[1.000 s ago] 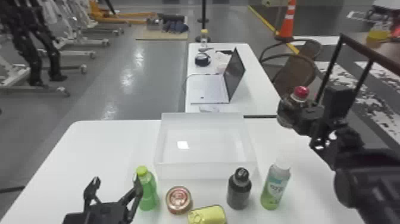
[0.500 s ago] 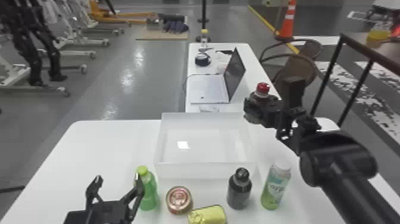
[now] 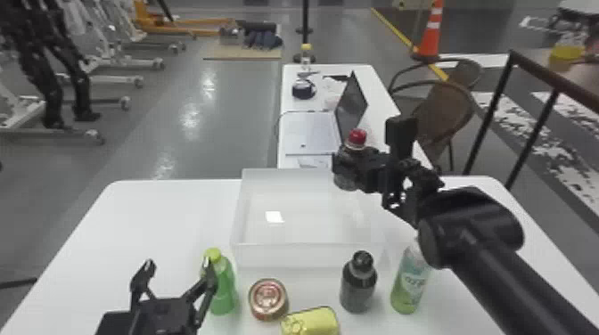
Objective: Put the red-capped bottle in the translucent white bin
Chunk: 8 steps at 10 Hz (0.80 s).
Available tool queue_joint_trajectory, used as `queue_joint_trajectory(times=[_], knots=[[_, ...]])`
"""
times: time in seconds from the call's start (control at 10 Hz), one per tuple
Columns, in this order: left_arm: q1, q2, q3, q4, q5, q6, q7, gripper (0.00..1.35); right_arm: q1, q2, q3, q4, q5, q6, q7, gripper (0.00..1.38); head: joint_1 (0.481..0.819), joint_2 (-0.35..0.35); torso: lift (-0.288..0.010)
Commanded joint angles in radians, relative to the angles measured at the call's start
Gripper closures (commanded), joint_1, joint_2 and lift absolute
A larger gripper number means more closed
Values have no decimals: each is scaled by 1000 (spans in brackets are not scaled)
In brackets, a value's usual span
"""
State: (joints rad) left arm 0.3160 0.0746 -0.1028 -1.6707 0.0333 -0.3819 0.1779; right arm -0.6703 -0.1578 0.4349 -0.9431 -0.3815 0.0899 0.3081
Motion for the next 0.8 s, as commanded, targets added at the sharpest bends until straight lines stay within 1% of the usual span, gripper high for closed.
queue_joint_trajectory(times=[0.0, 0.2, 0.5, 0.6, 0.7], knots=[[-2, 1, 0, 2, 0, 0, 0, 303, -17, 6, 50, 32, -36, -6, 0, 1165, 549, 0, -100], [-5, 2, -3, 3, 0, 0, 0, 303, -43, 17, 123, 76, -103, -9, 9, 1165, 549, 0, -100], [-8, 7, -8, 5, 0, 2, 0, 303, -52, 31, 151, 89, -119, -13, 9, 1164, 549, 0, -100], [-8, 7, -8, 5, 2, 0, 0, 303, -52, 31, 151, 90, -122, -18, 9, 970, 549, 0, -100], [-6, 7, -8, 5, 3, -3, 2, 303, -52, 31, 151, 92, -122, -19, 9, 584, 549, 0, -100]])
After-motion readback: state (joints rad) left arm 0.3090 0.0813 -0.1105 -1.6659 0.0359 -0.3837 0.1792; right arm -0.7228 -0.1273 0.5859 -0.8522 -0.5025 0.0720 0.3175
